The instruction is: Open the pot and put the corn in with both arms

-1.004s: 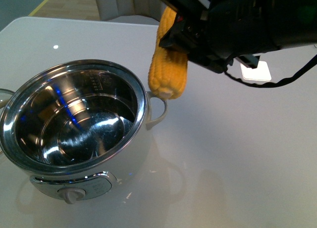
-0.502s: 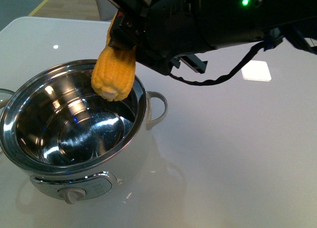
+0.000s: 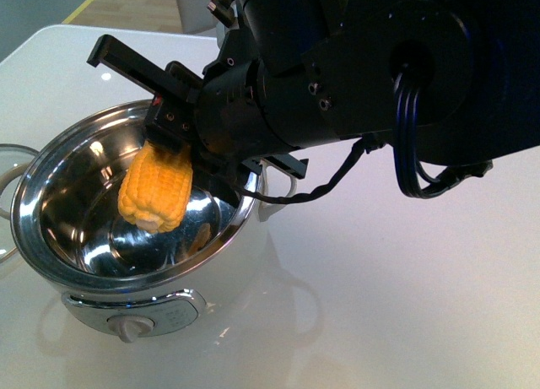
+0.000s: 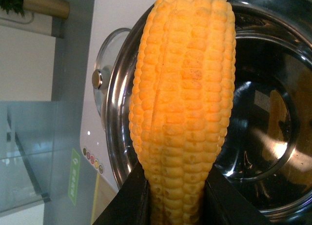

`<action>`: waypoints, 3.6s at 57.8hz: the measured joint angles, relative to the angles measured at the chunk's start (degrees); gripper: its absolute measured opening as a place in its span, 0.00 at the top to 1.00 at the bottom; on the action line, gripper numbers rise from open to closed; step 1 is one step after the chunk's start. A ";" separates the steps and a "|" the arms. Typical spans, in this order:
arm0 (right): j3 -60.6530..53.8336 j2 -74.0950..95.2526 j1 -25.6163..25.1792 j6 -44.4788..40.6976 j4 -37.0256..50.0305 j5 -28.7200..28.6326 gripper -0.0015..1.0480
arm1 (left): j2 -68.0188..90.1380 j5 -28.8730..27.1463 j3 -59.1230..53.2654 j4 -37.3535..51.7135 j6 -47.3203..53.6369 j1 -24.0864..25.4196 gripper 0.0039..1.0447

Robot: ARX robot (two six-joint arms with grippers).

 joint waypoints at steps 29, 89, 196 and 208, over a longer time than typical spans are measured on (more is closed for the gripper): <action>-2.03 -0.46 0.26 -0.15 0.39 0.59 0.12 | 0.00 0.00 0.00 0.00 0.00 0.00 0.06; -40.83 -70.40 -27.26 -27.54 -15.28 38.45 0.08 | 0.00 -0.02 0.00 0.00 0.00 0.00 0.06; -61.48 -114.75 -40.17 -48.06 -18.10 15.02 0.98 | 0.00 -0.02 0.00 0.00 0.00 0.00 0.06; -61.51 -116.50 -40.17 -48.06 -18.75 15.04 0.98 | 0.00 -0.02 0.00 0.00 0.00 0.00 0.06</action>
